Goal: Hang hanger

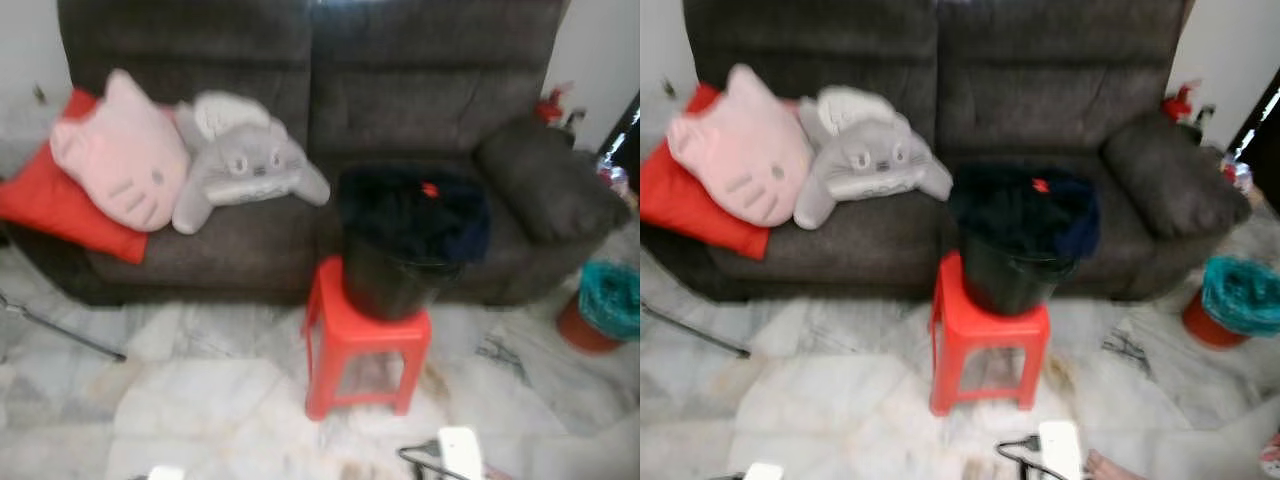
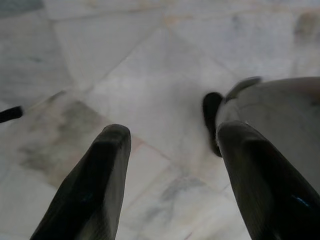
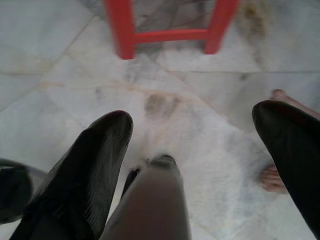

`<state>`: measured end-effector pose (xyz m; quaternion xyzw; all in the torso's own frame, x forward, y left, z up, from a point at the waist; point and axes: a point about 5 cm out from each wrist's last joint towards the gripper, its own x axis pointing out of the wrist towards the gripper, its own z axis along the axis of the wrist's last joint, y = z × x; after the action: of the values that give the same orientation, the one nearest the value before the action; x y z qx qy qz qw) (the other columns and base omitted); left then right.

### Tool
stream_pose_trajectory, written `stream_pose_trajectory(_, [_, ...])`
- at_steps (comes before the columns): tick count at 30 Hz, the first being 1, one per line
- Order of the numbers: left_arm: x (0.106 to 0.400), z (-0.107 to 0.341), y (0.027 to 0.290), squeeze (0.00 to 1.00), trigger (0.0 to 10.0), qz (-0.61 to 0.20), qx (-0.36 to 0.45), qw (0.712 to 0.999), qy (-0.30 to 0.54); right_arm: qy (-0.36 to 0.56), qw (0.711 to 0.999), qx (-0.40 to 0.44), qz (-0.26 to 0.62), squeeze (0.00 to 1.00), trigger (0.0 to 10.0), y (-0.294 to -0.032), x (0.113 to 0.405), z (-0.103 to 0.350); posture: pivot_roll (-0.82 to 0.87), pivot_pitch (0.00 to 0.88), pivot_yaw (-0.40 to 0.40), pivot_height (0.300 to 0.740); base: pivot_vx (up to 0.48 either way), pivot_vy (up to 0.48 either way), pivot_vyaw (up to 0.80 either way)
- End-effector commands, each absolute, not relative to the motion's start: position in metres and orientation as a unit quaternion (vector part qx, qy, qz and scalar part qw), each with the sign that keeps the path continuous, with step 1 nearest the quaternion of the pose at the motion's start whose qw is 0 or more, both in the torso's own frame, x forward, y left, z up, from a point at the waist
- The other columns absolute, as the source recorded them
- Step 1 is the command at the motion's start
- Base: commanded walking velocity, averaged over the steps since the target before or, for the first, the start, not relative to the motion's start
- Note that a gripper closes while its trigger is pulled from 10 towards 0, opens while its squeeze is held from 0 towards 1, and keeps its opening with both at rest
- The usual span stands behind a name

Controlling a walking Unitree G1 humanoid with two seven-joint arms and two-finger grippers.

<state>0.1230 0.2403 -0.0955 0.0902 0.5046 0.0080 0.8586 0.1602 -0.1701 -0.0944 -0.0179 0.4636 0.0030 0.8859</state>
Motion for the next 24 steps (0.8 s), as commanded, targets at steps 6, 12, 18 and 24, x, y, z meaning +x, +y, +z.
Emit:
stream_pose_trajectory(6, [0.1289,-0.0956,0.232,0.0,10.0,0.003,0.081,0.864,0.497,0.475,0.879,-0.025,-0.012,0.0,10.0,-0.1837,0.1539,-0.096,-0.06,0.019,-0.007,0.74,0.26,0.0,0.0])
stream_pose_trajectory(12, [0.1286,-0.0959,0.2312,0.0,10.0,0.002,0.081,0.864,0.497,0.475,0.88,-0.027,-0.011,0.0,10.0,-0.1828,0.1541,-0.096,-0.06,0.016,-0.007,0.74,0.261,0.0,0.0])
stream_pose_trajectory(18, [0.1287,-0.0959,0.2314,0.0,10.0,0.0,0.088,0.863,0.497,0.475,0.879,-0.031,-0.011,0.0,10.0,-0.1833,0.1537,-0.0961,-0.06,0.013,-0.007,0.74,0.0,0.0,0.0])
stream_pose_trajectory(24, [0.1287,-0.096,0.2307,0.0,10.0,-0.002,0.094,0.862,0.498,0.474,0.88,-0.029,-0.009,0.0,10.0,-0.1829,0.1539,-0.096,-0.05,0.009,-0.008,0.74,0.0,0.0,0.0])
